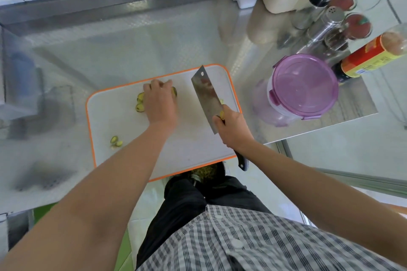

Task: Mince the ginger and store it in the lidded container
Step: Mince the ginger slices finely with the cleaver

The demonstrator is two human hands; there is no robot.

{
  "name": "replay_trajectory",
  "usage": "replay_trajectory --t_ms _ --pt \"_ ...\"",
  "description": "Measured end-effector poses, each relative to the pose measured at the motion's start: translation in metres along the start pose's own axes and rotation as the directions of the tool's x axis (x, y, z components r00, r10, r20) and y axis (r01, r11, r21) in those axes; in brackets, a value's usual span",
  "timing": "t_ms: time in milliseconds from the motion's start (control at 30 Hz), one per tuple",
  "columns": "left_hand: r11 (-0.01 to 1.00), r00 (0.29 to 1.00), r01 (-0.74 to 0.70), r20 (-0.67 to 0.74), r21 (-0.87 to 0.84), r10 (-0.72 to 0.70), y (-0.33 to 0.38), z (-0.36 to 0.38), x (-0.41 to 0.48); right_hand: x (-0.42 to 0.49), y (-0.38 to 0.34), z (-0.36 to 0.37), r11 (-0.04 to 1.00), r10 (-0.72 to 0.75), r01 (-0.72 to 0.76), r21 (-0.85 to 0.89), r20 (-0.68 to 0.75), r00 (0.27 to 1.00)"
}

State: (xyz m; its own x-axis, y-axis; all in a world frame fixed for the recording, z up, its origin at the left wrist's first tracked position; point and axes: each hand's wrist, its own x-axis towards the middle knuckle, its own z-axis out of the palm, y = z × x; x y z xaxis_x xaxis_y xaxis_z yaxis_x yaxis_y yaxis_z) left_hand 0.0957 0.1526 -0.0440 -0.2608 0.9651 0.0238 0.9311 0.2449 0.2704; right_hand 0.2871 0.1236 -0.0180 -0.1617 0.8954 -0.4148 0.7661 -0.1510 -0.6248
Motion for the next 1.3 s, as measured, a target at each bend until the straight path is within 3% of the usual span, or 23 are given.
replay_trajectory --t_ms 267,333,433,533,600,633,867,967,1100,1300 --pt "0.988 0.990 -0.053 0.135 0.144 0.034 0.000 0.008 0.025 0.007 -0.008 0.001 0.999 0.028 -0.028 -0.034 0.011 1.000" --pt "0.998 0.989 -0.022 0.146 0.066 0.012 -0.002 0.006 0.025 0.005 -0.010 0.001 0.999 0.022 -0.021 -0.039 0.016 1.000" --pt "0.980 0.987 0.055 0.162 -0.191 -0.024 -0.002 -0.001 0.020 0.002 -0.012 0.001 0.999 0.023 -0.022 -0.041 0.016 1.000" --pt "0.802 0.935 0.329 0.291 -0.499 -0.202 0.010 -0.010 0.006 0.000 -0.013 0.000 0.999 0.007 -0.005 -0.054 0.026 1.000" --pt "0.633 0.873 0.478 0.412 -0.609 -0.262 0.015 -0.011 -0.010 -0.003 -0.014 0.000 0.998 -0.010 0.012 -0.068 0.040 0.999" --pt "0.597 0.855 0.512 0.434 -0.618 -0.283 0.016 -0.010 -0.020 -0.005 -0.014 0.001 0.996 -0.022 0.027 -0.086 0.052 0.998" --pt "0.737 0.830 0.553 0.333 -0.389 -0.447 0.008 0.000 -0.088 -0.029 -0.008 0.012 0.945 -0.156 0.196 -0.262 0.166 0.974" --pt "0.838 0.883 0.461 0.246 -0.292 -0.400 0.009 0.000 -0.100 -0.033 -0.006 0.016 0.934 -0.166 0.208 -0.292 0.162 0.973" --pt "0.899 0.945 0.326 0.140 -0.293 -0.297 0.013 -0.001 -0.106 -0.036 -0.006 0.013 0.910 -0.167 0.224 -0.349 0.185 0.968" --pt "0.943 0.975 0.206 0.137 -0.261 -0.175 0.008 0.005 -0.108 -0.038 -0.007 0.005 0.844 -0.234 0.307 -0.440 0.214 0.948"
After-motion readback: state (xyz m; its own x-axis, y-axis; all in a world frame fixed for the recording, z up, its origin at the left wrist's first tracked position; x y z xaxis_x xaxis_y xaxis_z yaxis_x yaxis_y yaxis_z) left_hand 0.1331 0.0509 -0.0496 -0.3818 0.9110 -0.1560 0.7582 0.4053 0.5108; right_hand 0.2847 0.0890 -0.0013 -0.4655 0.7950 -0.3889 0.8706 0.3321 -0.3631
